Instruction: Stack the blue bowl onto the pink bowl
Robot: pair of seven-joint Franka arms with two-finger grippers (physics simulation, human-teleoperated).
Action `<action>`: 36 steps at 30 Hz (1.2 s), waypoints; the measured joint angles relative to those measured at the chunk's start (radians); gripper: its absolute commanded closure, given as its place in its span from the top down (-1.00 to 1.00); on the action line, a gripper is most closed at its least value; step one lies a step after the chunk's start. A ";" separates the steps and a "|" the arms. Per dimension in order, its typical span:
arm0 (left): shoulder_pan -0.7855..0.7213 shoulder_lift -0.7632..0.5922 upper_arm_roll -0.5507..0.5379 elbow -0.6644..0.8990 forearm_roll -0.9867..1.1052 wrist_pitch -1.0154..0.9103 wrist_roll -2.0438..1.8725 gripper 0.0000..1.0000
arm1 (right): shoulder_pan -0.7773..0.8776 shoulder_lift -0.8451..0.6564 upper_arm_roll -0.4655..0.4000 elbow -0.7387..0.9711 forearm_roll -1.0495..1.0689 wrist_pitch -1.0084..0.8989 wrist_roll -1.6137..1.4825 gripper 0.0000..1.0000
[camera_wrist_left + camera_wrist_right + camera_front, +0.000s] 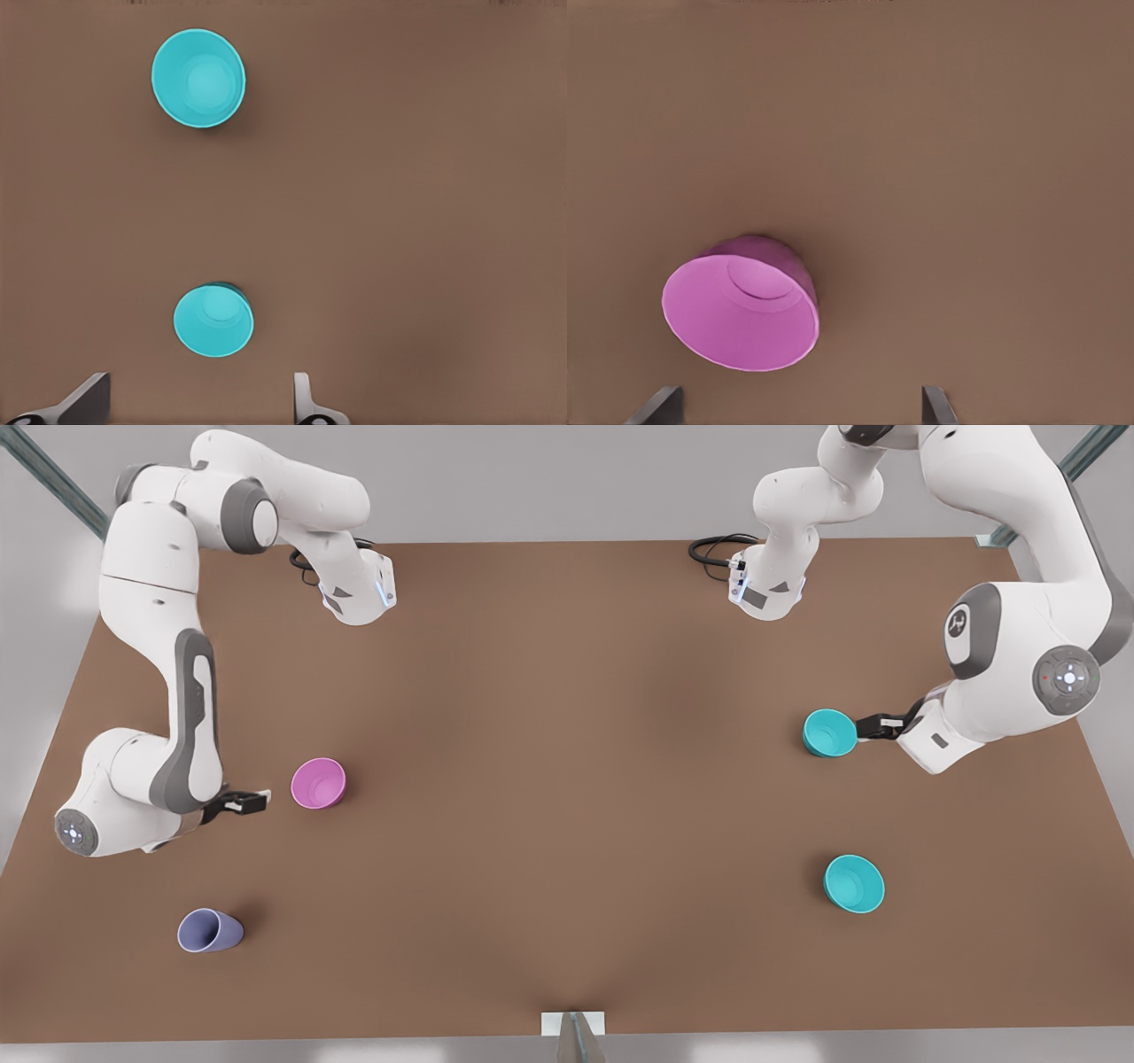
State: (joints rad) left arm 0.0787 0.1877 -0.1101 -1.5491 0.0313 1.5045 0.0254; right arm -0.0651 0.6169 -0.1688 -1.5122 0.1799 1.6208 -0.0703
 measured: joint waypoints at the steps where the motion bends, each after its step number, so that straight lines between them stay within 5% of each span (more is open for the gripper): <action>1: 0.001 0.000 0.000 0.000 0.000 0.000 0.000 1.00 | -0.007 0.010 0.000 -0.017 0.028 0.032 -0.012 1.00; 9: 0.001 -0.003 0.000 0.013 -0.002 -0.006 0.003 1.00 | -0.026 -0.197 0.008 -0.424 0.132 0.335 -0.112 1.00; 28: 0.024 0.001 -0.002 0.017 -0.017 -0.054 0.005 1.00 | 0.021 -0.159 0.031 -0.594 0.191 0.563 -0.260 0.99; 29: 0.027 0.001 -0.002 0.018 -0.018 -0.054 0.005 1.00 | 0.023 -0.154 0.031 -0.594 0.199 0.569 -0.264 0.92; 33: 0.045 -0.010 -0.001 0.019 -0.017 -0.066 0.005 1.00 | 0.025 -0.145 0.031 -0.593 0.228 0.586 -0.287 -0.51; 36: 0.056 -0.009 -0.002 0.019 -0.018 -0.074 0.005 1.00 | 0.025 -0.145 0.032 -0.585 0.253 0.586 -0.316 -0.57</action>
State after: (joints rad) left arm 0.1348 0.1785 -0.1122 -1.5298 0.0131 1.4302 0.0306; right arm -0.0402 0.4716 -0.1371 -2.0969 0.4329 2.2069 -0.3866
